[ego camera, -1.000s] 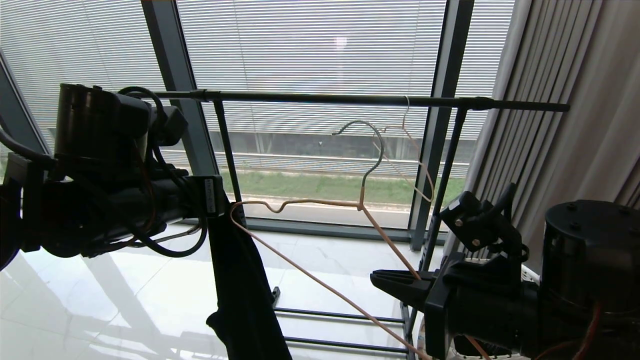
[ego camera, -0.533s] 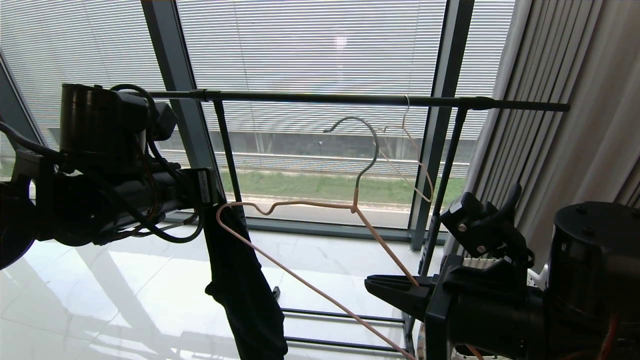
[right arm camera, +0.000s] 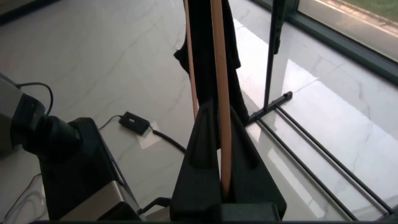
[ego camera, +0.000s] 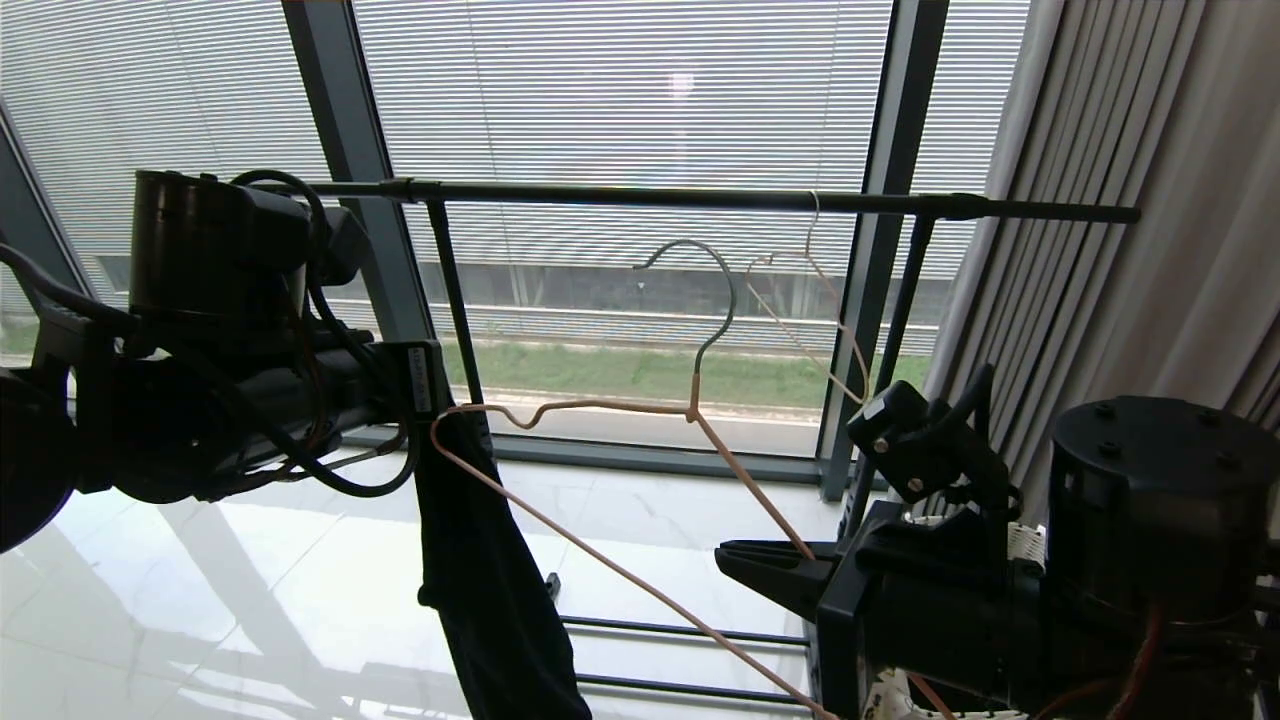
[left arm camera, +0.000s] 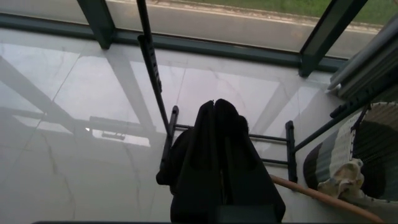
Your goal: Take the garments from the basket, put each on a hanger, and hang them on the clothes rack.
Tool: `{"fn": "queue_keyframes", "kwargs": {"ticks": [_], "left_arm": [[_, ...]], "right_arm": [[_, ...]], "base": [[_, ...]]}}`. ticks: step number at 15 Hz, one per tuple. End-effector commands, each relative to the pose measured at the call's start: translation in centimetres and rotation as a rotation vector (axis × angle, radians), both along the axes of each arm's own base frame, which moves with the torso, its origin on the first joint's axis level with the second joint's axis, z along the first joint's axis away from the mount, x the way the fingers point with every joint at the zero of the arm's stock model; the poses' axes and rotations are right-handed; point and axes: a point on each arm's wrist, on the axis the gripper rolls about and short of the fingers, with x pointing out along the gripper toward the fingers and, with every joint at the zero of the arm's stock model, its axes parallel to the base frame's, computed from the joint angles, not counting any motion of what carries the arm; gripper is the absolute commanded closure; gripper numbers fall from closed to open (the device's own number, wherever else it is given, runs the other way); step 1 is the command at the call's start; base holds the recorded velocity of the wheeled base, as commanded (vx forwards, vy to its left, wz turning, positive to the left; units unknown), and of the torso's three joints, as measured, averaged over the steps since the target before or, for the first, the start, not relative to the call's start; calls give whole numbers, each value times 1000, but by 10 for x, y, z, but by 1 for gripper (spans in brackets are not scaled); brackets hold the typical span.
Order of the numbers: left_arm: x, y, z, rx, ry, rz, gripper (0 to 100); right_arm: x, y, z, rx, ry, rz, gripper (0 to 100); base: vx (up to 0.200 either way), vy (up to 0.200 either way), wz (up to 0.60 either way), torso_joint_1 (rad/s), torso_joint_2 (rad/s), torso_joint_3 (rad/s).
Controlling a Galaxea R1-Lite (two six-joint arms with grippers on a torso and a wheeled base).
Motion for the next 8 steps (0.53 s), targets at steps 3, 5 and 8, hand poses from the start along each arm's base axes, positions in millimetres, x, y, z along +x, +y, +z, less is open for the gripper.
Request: {"fn": "queue_keyframes", "kwargs": {"ticks": [3,5,8], "left_arm": [[1,0,0,7,-4,19,100],[1,0,-1,9,-2,20,100],[1,0,0,8,-5,23,100]], "right_arm": [[1,-3,3,8,-5,-9,100],[1,-3,4,12,-7,-9,100],[0,-4,4,14,-8,-9,100]], "base": [[0,0,0,0,0,0],[0,0,0,0,0,0],[0,0,0,0,0,0]]}}
